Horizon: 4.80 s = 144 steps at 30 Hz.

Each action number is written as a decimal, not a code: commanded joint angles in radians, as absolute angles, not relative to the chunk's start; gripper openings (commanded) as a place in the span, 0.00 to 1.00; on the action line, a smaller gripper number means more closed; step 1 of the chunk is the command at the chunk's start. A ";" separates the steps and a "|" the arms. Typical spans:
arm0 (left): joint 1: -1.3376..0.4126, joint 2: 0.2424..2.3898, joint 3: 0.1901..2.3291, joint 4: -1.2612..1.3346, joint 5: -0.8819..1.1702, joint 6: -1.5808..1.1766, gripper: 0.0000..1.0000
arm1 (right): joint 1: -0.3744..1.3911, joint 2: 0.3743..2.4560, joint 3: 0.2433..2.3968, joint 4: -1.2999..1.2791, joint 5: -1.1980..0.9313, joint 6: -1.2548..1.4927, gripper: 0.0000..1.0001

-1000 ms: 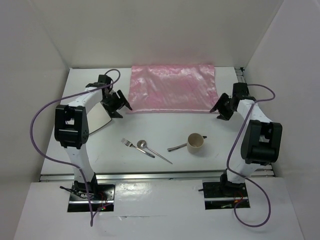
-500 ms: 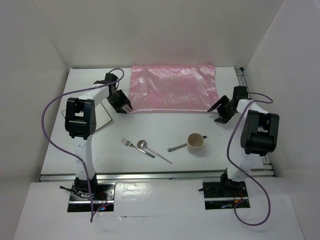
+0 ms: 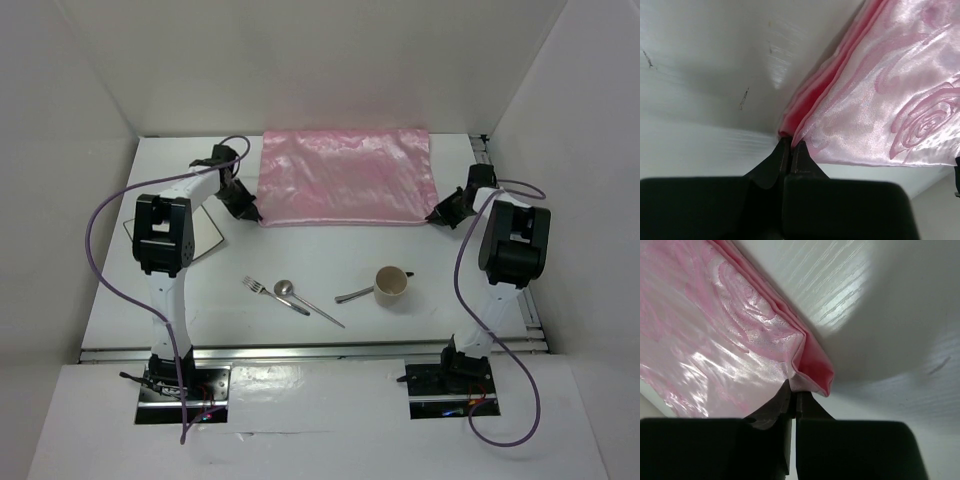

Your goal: Set the dinner table for one person

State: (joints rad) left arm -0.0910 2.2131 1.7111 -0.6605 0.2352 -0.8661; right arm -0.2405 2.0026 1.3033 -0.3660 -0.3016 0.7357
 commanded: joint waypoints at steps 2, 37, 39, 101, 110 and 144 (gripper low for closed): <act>-0.077 2.152 1.846 -0.722 0.239 -0.825 0.00 | -0.249 2.019 1.405 -0.347 -0.275 0.747 0.00; 0.261 1.719 2.095 -0.632 0.563 -0.827 0.00 | -0.249 1.529 1.736 -0.421 -0.339 0.655 0.00; 0.261 1.758 2.146 -0.621 0.572 -0.827 0.00 | -0.239 1.577 1.805 -0.402 -0.348 0.666 0.00; -0.118 2.005 1.431 -0.641 0.115 -0.673 0.00 | 0.058 1.804 1.118 -0.472 -0.103 0.503 0.00; -0.097 2.075 1.489 -0.684 0.020 -0.673 0.00 | 0.135 1.862 1.086 -0.462 -0.094 0.523 0.00; -0.086 1.849 1.666 -0.857 -0.021 -0.623 0.30 | 0.265 1.715 1.301 -0.652 0.003 0.529 0.80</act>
State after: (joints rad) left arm -0.0731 1.9541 1.5887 -0.8074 -0.0116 -0.6468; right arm 0.2466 1.8008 1.2106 -0.5854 -0.0311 0.5480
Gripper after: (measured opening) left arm 0.266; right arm 0.738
